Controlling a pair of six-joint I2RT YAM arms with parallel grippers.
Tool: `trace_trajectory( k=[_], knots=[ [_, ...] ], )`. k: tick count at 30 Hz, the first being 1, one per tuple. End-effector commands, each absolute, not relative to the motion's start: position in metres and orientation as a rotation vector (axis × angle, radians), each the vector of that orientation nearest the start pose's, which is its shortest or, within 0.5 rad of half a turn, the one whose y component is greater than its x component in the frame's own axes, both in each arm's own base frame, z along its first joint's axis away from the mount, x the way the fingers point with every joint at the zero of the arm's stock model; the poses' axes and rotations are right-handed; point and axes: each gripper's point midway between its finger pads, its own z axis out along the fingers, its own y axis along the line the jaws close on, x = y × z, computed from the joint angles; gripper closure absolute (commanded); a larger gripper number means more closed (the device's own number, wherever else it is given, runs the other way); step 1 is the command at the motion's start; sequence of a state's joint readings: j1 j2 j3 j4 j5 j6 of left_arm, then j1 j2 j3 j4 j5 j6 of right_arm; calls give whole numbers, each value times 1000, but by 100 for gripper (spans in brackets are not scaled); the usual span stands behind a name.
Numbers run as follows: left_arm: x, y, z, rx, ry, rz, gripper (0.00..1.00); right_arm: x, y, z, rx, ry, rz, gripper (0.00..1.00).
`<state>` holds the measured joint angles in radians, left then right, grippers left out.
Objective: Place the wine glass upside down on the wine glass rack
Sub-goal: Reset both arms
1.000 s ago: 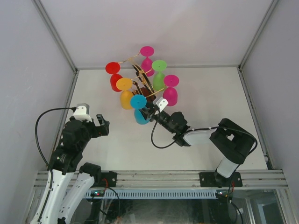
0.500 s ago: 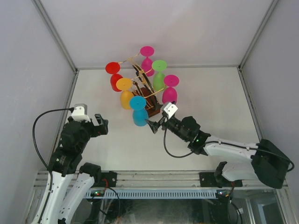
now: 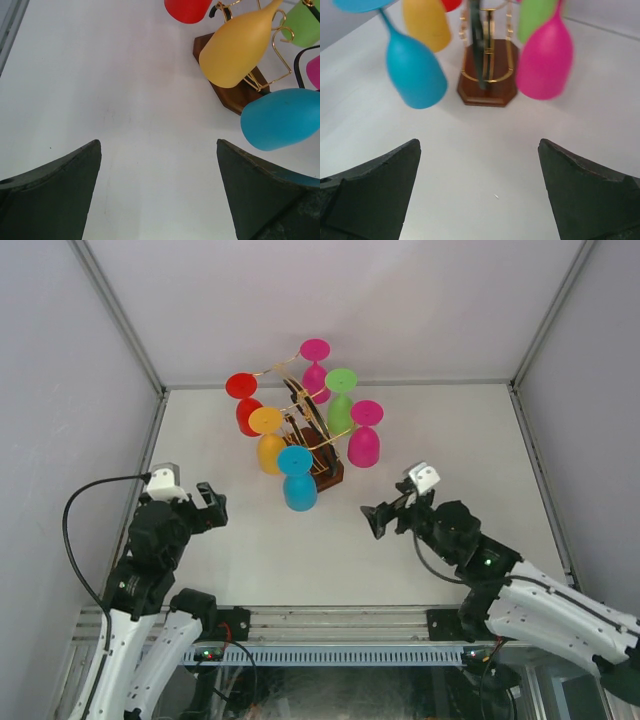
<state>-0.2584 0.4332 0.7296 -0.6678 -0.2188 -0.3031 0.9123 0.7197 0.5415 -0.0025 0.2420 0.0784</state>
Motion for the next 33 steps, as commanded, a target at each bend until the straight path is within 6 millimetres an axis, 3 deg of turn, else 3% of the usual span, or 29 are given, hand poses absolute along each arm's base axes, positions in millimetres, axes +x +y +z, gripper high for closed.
trace_trajectory(
  k=[1, 5, 10, 14, 33],
  knots=[
    [213, -22, 253, -240, 1820, -167, 0, 222, 167, 213, -252, 1830, 487, 0],
    [209, -20, 253, -243, 1804, -160, 0, 227, 121, 235, -30, 1769, 434, 0],
    [202, -15, 256, -252, 1747, -164, 0, 219, 77, 268, 71, 1625, 331, 0],
    [197, -9, 256, -266, 1704, -150, 0, 211, 53, 271, 101, 1604, 239, 0],
    [190, -4, 255, -263, 1686, -131, 0, 201, 39, 259, 176, 1630, 224, 0]
  ],
)
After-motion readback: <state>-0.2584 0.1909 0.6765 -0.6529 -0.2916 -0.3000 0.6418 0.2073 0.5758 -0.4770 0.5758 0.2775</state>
